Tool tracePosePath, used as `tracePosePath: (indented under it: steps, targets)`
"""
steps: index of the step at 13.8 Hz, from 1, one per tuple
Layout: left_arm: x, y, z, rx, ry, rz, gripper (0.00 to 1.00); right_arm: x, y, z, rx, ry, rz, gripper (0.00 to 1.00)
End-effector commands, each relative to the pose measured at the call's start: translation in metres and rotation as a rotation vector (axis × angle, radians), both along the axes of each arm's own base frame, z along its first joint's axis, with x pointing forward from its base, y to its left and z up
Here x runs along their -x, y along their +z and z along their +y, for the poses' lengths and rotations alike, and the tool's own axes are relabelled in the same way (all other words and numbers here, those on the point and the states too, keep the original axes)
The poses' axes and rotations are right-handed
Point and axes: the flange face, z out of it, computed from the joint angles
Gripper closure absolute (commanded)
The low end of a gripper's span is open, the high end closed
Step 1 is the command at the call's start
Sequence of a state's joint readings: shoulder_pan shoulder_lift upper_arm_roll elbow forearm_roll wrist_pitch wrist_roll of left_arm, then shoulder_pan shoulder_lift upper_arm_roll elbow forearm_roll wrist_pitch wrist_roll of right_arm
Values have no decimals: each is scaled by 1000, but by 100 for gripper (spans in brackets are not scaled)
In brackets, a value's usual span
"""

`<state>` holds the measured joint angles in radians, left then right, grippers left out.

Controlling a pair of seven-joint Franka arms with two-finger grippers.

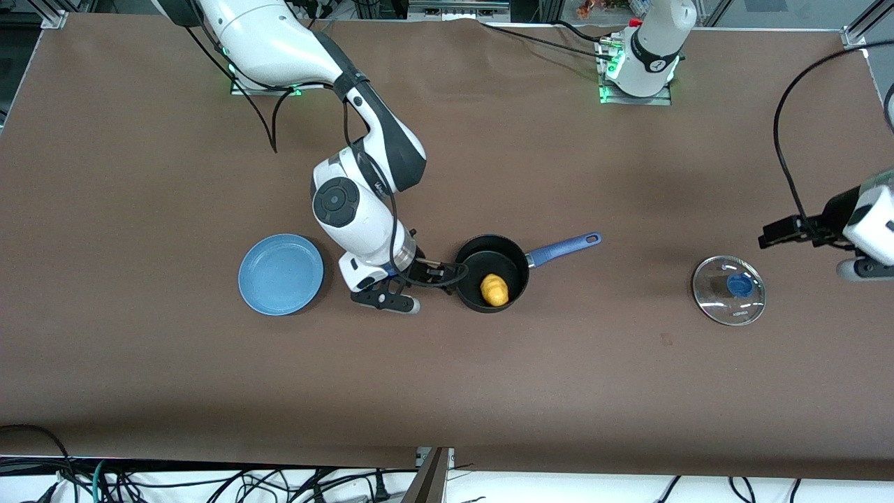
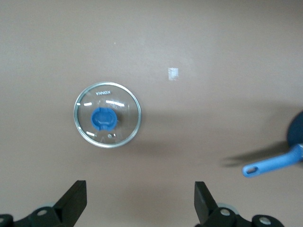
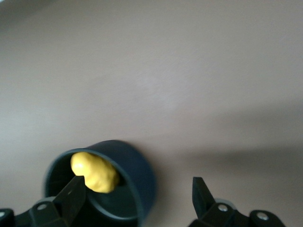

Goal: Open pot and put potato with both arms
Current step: 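Open the left gripper and raise it from the lid while the right gripper withdraws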

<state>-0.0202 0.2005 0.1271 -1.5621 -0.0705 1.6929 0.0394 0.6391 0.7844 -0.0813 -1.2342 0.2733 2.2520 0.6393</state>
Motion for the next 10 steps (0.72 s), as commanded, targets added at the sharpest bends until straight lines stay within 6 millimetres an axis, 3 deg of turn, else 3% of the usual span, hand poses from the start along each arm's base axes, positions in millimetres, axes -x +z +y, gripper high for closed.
tracePosePath:
  steps: [1,3,5,10]
  targets:
    - [17,36,-6,-19,1,26,0,-16,33,-53,106,119,-1,0]
    - [18,47,-35,-14,-44,38,0,-18,63,-97,151,199,51,0]
    - [18,47,-35,-32,-44,44,0,-9,102,-139,168,217,123,0]
    - [9,51,-45,-33,-60,58,0,45,201,-253,130,234,161,0]
